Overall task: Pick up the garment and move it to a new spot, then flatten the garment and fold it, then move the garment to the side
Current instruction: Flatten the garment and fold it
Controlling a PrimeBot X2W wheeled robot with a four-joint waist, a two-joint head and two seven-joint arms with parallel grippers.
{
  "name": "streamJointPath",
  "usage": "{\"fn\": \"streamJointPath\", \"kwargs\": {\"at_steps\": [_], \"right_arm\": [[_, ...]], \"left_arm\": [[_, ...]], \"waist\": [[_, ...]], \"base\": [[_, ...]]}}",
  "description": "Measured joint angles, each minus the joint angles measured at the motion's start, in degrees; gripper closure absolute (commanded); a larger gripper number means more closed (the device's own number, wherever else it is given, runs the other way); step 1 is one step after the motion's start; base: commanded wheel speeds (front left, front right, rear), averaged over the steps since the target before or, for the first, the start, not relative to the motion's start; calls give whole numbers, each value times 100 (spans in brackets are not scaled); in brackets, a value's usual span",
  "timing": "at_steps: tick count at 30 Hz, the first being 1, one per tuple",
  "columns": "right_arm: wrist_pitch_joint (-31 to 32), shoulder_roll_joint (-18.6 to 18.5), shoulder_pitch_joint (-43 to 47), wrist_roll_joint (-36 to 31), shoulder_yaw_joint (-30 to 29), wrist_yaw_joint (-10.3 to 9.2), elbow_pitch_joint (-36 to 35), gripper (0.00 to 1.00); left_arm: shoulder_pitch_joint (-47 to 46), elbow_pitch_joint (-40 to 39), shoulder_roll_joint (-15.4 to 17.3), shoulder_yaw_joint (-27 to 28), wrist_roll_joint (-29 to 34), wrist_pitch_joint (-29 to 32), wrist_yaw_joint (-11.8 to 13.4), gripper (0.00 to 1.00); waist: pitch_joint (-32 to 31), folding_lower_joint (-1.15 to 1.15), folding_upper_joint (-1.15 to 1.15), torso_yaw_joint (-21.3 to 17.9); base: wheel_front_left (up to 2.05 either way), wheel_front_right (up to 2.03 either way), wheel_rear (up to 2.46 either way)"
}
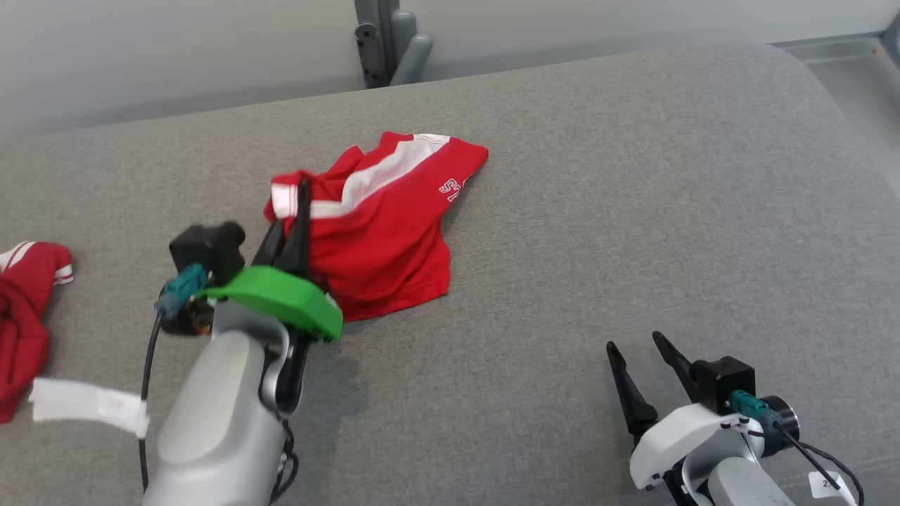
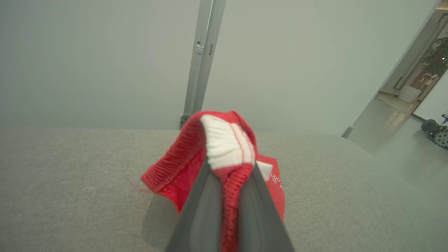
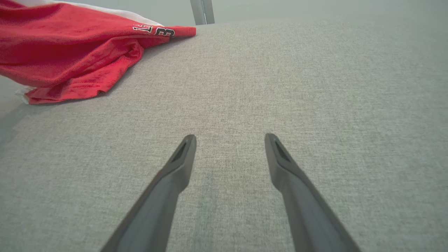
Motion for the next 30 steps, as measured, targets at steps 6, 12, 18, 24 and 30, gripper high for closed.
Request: {"fn": "streamJointPath", "kwargs": {"at_steps": [6,12,18,24,30], "right_arm": [[0,-10,1,-15,24,0,34,0],[1,-57,87,-13,93,0,121,0],[1,-110,220,-5,64,0,159,0],[0,-103,382,-4,2,0,125,0],[0,-44,313,58,83,0,-7,0]], "left_arm": [[1117,22,47,372,46,1,-53,100],[2018,102,-3,967,80,1,-80,100],[2494,140,-46,1365,313,1,-75,44],[2719,-277,-59,1820,840,2,223,0],[2891,-805,-62,1822,1067,0,376,0]], "waist": [[-119,0,0,263],[-413,0,0,348],[-677,0,0,259],[-796,0,0,112],[-767,0,0,179]], "base": [[0,0,0],[0,0,0],[0,0,0],[0,0,0],[0,0,0]]}}
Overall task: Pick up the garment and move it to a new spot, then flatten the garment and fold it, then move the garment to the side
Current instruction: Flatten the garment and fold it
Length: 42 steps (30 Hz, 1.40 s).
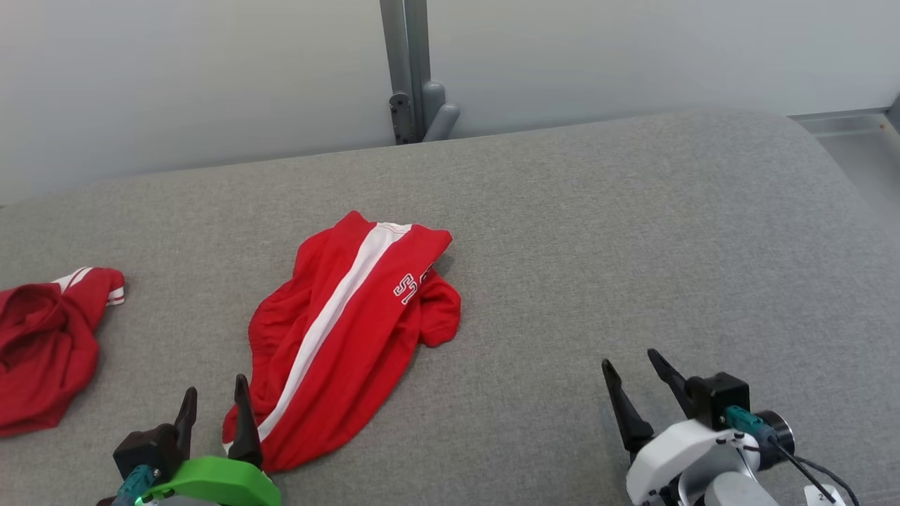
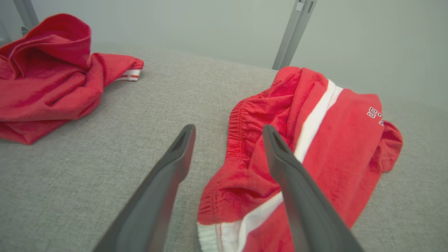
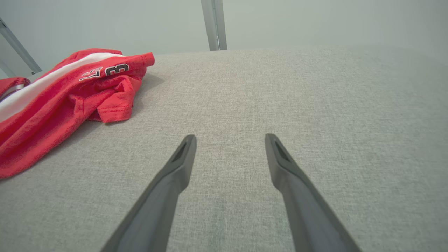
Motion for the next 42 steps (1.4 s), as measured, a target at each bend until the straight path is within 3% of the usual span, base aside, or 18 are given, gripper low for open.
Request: {"fn": "streamJointPath", "kwargs": {"at_steps": [7,14,22,32,33,34,35,42], "right_arm": [[0,7,-789,177,332,0,-40,0],[0,-156,-2047,538,428,0,858,0],[0,-202,-2777,1358,219,-1,1972,0],[0,-341,-3233,1706,66,-1,2732,0],[0,-336,-3250,1691,59,-1,2747,14],[0,-324,-3274,1673,57,-1,2752,60],[0,-309,-3292,1657,58,-1,2747,100],[1,-296,-3145,1570,-108,-1,2420,100]], "left_arm": [[-49,-375,-8,-510,-8,0,13,0],[-170,-613,-3,-1103,-51,-1,92,0],[-181,-767,-3,-1346,-219,-1,158,0],[-272,-876,-2,-1481,-245,-1,186,0],[-297,-889,-2,-1496,-246,-1,187,0],[-313,-902,-3,-1505,-248,-1,190,0],[-316,-910,-3,-1506,-252,-1,197,0],[-315,-846,-4,-1441,-238,-1,179,0]], "waist": [[164,0,0,425],[486,0,0,1366],[805,0,0,2236],[1310,0,0,2876],[1355,0,0,2904],[1398,0,0,2927],[1434,0,0,2943],[1467,0,0,2813]], "base": [[0,0,0],[0,0,0],[0,0,0],[0,0,0],[0,0,0],[0,0,0],[0,0,0],[0,0,0]]}}
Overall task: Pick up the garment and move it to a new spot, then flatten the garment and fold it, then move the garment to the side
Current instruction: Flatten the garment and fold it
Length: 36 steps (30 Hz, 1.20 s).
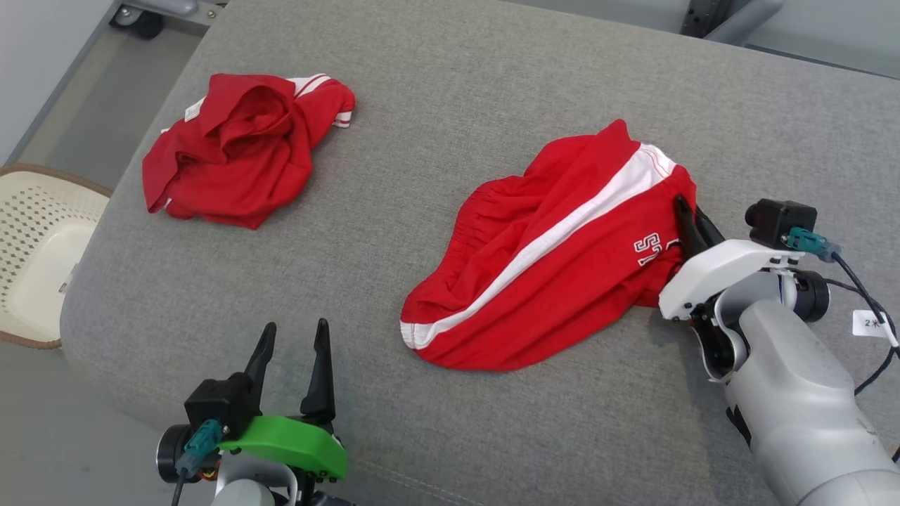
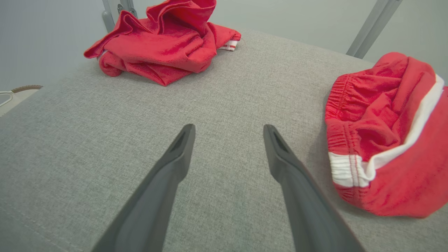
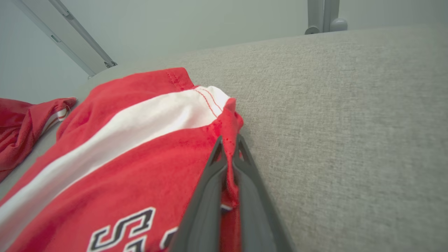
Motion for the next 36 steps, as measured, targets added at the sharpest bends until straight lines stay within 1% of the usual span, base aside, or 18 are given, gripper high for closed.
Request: {"fn": "streamJointPath", "kwargs": {"at_steps": [3,7,8,14,20,21,22,23,25,27,31,36], "right_arm": [[0,1,250,-25,-186,0,-278,100],[0,86,662,-13,-582,0,-769,100],[0,86,662,-13,-582,0,-769,100],[0,318,1535,-144,-910,0,-1555,100],[0,469,2376,-374,-922,-1,-2126,100],[-1,477,2471,-422,-886,-1,-2172,79],[-1,483,2572,-433,-858,-1,-2201,37],[-1,482,2675,-419,-762,-1,-2224,0],[0,485,2846,-413,-600,-2,-2314,0],[0,504,2928,-458,-571,-1,-2457,0],[0,497,3045,-960,-608,-1,-2840,0],[-1,494,3047,-1435,-698,-1,-3195,0]], "left_arm": [[8,20,-2,63,42,0,-31,0],[37,55,-1,85,104,0,-86,0],[37,55,-1,85,104,0,-86,0],[119,115,-2,83,166,0,-149,0],[125,190,-3,87,170,0,-175,0],[133,212,-3,94,170,0,-174,0],[148,233,-3,100,170,0,-174,0],[169,252,-3,115,170,0,-170,0],[230,276,-4,158,170,0,-167,0],[287,302,-4,238,172,0,-152,0],[419,326,-4,378,201,0,-143,0],[537,291,-4,612,275,0,-92,0]], "waist": [[-65,0,0,-142],[-188,0,0,-402],[-188,0,0,-402],[-395,0,0,-913],[-590,0,0,-1502],[-623,0,0,-1597],[-658,0,0,-1693],[-694,0,0,-1782],[-777,0,0,-1948],[-868,0,0,-2097],[-1087,0,0,-2340],[-1324,0,0,-2611]], "base": [[0,0,0],[0,0,0],[0,0,0],[0,0,0],[0,0,0],[0,0,0],[0,0,0],[0,0,0],[0,0,0],[0,0,0],[0,0,0],[0,0,0]]}}
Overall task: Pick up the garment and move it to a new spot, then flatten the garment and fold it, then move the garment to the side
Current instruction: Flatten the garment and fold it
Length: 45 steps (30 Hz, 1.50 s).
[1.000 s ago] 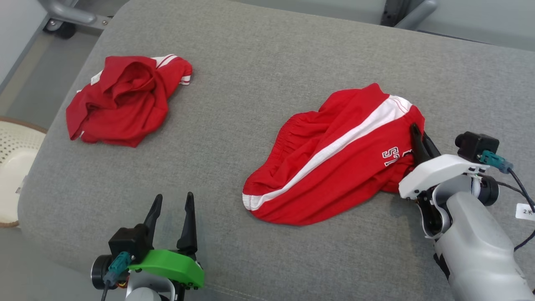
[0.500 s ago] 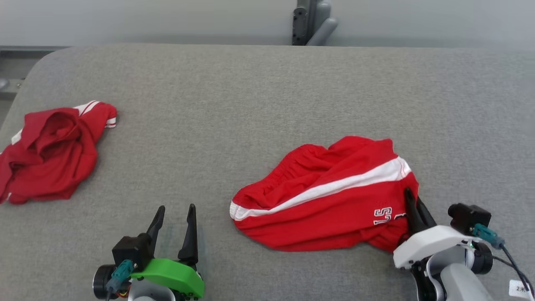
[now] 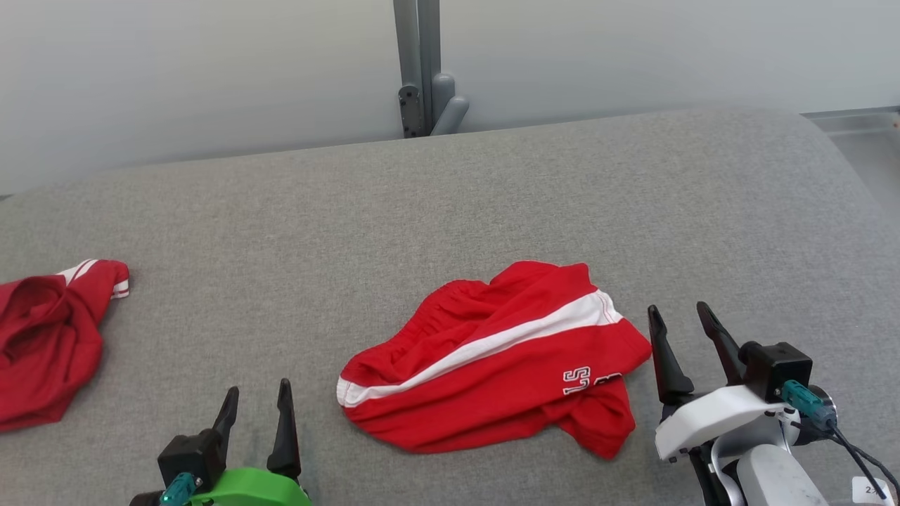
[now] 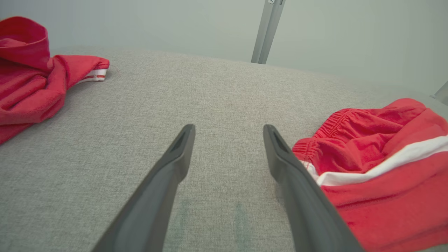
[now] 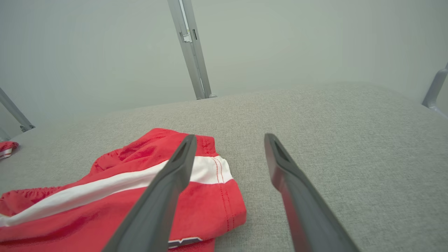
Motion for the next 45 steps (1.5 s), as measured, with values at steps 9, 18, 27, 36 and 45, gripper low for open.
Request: {"fn": "streamJointPath", "kwargs": {"at_steps": [9,18,27,36,45], "right_arm": [[0,0,230,-296,-116,0,-222,0],[0,0,322,-336,-169,0,-202,0],[0,3,228,-335,-13,0,-149,0],[0,1,-1,-360,76,0,-144,0],[0,1,-59,-404,125,0,-152,0]], "left_arm": [[269,-30,0,123,121,0,44,0],[371,-80,1,49,112,0,92,0],[-15,296,-1,-538,-859,0,-392,0],[-533,834,-2,-982,-1472,0,-567,0],[-675,1001,18,-1371,-1637,0,-590,0]], "waist": [[-360,0,0,-185],[-383,0,0,-50],[-53,0,0,-22],[380,0,0,-42],[543,0,0,-131]], "base": [[0,0,0],[0,0,0],[0,0,0],[0,0,0],[0,0,0]]}}
